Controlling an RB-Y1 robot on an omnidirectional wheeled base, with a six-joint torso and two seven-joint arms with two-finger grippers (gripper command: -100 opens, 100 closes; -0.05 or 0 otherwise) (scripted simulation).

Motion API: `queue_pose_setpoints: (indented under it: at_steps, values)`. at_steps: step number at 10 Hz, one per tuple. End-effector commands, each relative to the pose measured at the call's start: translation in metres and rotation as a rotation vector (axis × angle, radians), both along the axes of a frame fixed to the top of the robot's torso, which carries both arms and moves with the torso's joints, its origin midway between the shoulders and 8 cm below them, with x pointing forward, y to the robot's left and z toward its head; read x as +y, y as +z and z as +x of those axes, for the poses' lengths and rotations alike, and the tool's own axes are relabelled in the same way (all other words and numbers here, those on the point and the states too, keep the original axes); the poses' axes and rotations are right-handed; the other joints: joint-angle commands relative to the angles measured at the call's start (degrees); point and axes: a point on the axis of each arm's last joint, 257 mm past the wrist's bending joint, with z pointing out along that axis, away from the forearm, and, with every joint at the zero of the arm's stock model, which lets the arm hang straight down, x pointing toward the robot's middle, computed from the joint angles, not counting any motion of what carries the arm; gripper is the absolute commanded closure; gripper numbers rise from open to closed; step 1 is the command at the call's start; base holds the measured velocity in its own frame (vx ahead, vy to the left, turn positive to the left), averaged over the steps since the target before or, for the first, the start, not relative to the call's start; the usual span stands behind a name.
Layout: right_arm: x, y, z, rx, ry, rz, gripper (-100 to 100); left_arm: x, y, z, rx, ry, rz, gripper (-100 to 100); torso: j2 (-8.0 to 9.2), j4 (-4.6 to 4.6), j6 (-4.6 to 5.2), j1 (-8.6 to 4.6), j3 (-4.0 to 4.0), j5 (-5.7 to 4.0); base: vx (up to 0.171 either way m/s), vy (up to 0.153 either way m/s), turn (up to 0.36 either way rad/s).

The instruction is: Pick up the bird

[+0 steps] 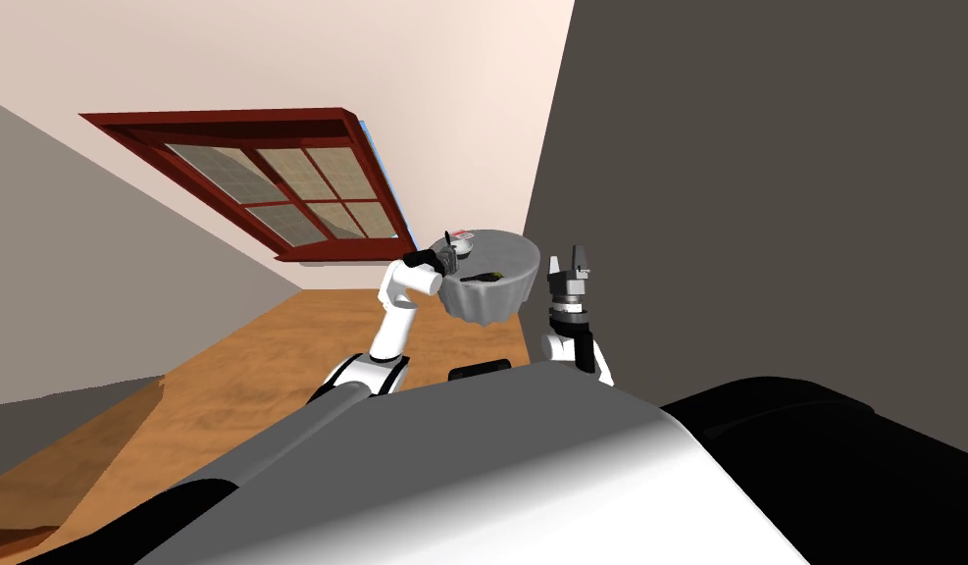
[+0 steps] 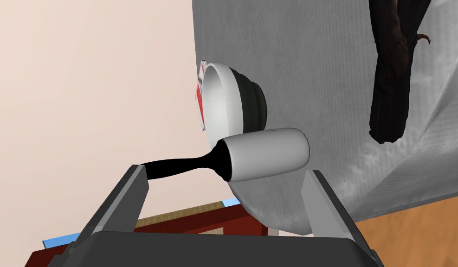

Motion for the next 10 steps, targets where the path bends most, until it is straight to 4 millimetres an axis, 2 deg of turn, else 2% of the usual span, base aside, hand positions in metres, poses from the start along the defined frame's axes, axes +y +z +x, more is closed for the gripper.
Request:
queue_pose_setpoints:
  at_steps: [1, 2, 4, 5, 7, 8, 9, 10]
  values:
    - [0.0, 0.0, 0.0, 0.0, 0.0, 0.0, 0, 0.002, -0.007, -0.002, 0.034, 0.005, 0.012, -100, 0.0, 0.0, 0.0, 0.0, 0.0, 0.0, 0.012, -0.004, -0.002]
    - [0.0, 0.0, 0.0, 0.0, 0.0, 0.0, 0, -0.013, -0.007, -0.002, 0.071, -0.012, 0.003, -100, 0.05, 0.01, -0.01, 0.01, 0.03, 0.0, 0.025, -0.002, 0.014]
    - [0.0, 0.0, 0.0, 0.0, 0.0, 0.0, 0, -0.009, -0.016, -0.005, 0.105, -0.003, 0.019, -100, 0.01, 0.0, 0.0, 0.0, 0.01, 0.0, 0.022, -0.005, 0.001]
    - [0.0, 0.0, 0.0, 0.0, 0.0, 0.0, 0, -0.023, -0.017, -0.006, 0.147, -0.019, 0.014, -100, 0.05, 0.01, -0.01, 0.01, 0.03, 0.0, 0.027, -0.006, 0.011]
    - [0.0, 0.0, 0.0, 0.0, 0.0, 0.0, 0, -0.019, -0.025, -0.009, 0.176, -0.011, 0.029, -100, 0.01, 0.0, -0.01, 0.0, 0.0, 0.0, 0.024, -0.004, 0.001]
    - [0.0, 0.0, 0.0, 0.0, 0.0, 0.0, 0, -0.032, -0.028, -0.012, 0.222, -0.025, 0.027, -100, 0.05, 0.01, -0.01, 0.02, 0.02, 0.0, 0.032, -0.005, 0.01]
    - [0.0, 0.0, 0.0, 0.0, 0.0, 0.0, 0, -0.029, -0.033, -0.015, 0.246, -0.018, 0.04, -100, 0.01, 0.01, 0.0, 0.0, 0.01, 0.0, 0.03, -0.009, 0.0]
    - [0.0, 0.0, 0.0, 0.0, 0.0, 0.0, 0, -0.042, -0.035, -0.018, 0.285, -0.034, 0.036, -100, 0.01, 0.0, -0.01, -0.01, 0.0, 0.0, 0.041, -0.013, 0.006]
